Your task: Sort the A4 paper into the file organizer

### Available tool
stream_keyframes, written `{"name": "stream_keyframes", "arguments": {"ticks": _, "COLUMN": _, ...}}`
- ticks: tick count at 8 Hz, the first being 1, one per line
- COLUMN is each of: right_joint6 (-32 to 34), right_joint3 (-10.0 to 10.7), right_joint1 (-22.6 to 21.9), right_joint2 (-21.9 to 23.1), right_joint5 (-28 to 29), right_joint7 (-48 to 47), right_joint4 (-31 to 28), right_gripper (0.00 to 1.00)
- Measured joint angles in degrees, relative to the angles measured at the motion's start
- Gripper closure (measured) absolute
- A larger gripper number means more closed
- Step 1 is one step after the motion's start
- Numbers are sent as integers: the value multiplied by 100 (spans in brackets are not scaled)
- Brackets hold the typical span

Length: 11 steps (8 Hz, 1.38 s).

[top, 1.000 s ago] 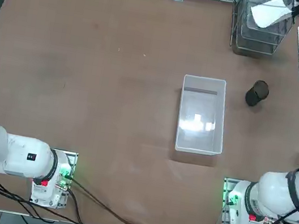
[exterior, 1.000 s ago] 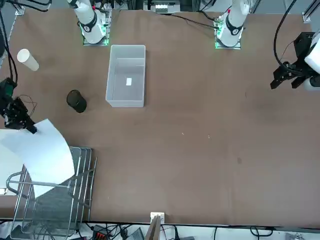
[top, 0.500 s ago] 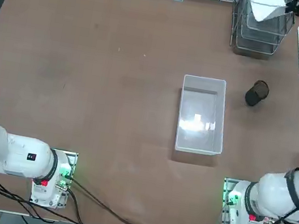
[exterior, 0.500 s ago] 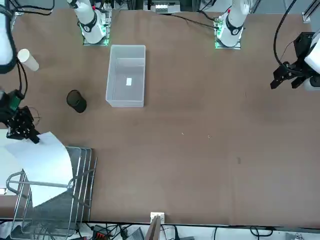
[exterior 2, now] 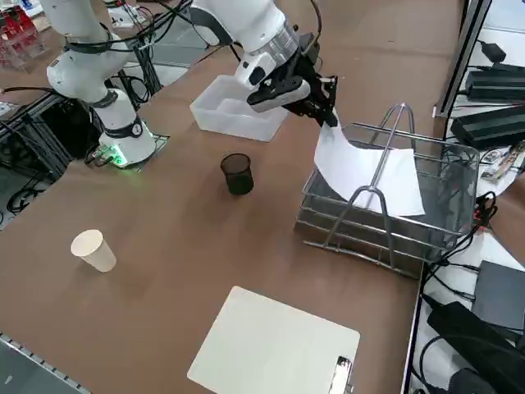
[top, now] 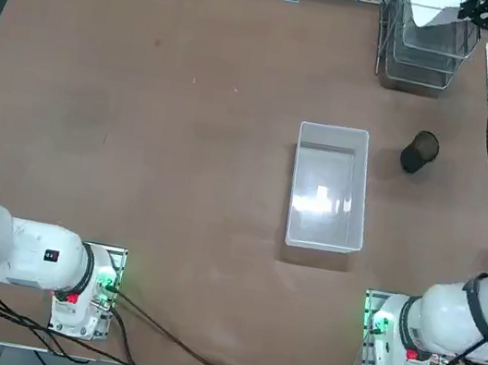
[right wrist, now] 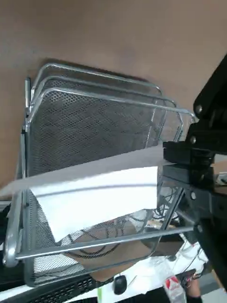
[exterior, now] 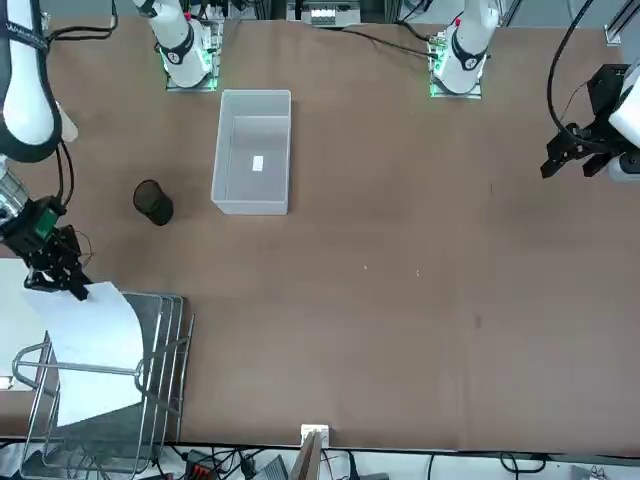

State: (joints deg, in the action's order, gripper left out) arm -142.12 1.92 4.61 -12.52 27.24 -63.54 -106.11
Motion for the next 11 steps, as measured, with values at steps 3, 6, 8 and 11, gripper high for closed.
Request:
{"name": "stream_keyframes", "arguments": {"ticks": 3, "right_joint6": -600, "right_joint3": -5, "right_joint1": -183, "right_joint2": -232, "right_joint5": 0, "right_joint7": -538, "right_joint4": -43, "right_gripper": 98}}
{"name": "stream_keyframes", "arguments": {"ticks": 6, "right_joint6": -759, "right_joint3": -7, "right_joint1": -247, "right_joint2": -291, "right_joint5": 0, "right_joint7": -1002, "right_joint4": -81, "right_gripper": 98}}
{"name": "stream_keyframes", "arguments": {"ticks": 8, "right_joint6": -1073, "right_joint3": -9, "right_joint1": -317, "right_joint2": -326, "right_joint5": 0, "right_joint7": -1099, "right_joint4": -136, "right_gripper": 98}}
{"name": "stream_keyframes", "arguments": {"ticks": 11, "right_joint6": -1691, "right_joint3": -17, "right_joint1": -541, "right_joint2": -615, "right_joint5": 0, "right_joint7": -1423, "right_joint4": -153, "right_gripper": 98}}
